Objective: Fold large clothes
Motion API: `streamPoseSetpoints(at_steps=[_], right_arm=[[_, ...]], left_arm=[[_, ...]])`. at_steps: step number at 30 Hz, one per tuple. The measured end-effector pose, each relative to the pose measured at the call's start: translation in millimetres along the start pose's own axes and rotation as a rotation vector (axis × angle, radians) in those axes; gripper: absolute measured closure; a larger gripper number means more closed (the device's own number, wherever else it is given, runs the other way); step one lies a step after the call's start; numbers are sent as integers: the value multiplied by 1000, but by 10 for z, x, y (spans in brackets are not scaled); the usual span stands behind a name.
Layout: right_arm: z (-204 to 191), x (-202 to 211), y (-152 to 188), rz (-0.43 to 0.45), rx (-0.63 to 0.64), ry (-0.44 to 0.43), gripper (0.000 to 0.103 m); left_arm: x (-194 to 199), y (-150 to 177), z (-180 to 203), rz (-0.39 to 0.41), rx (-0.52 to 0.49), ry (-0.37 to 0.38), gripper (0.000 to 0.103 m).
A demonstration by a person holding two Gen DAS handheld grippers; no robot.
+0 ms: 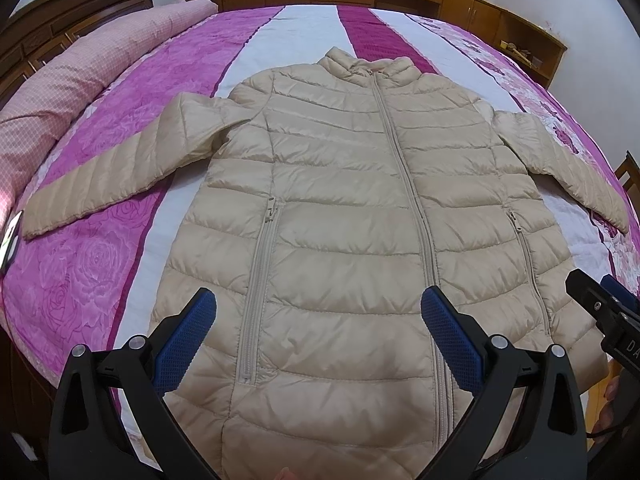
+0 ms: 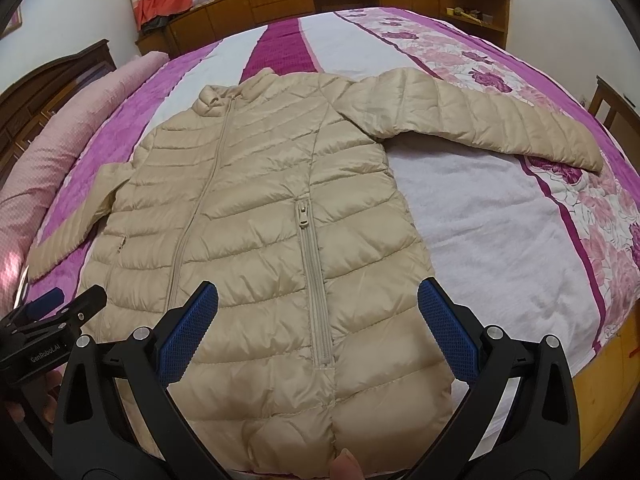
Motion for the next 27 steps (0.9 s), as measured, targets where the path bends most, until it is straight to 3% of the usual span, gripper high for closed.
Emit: streamPoseSetpoints(at_steps=[27], right_arm=[[48,16,9,8,-22,-5,3]], left_arm=[[-1,3,49,-2,-1,-4,5]])
Point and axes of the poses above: each gripper's, at about its wrist camera, not at the fingertips, and x roughly against the way its jaws point, z to its right, y to its underside, the point moved 6 cm from there along -x, roughly the way its jaws point, and after that the axes turned 3 degrees about z, right-handed, at the moved point
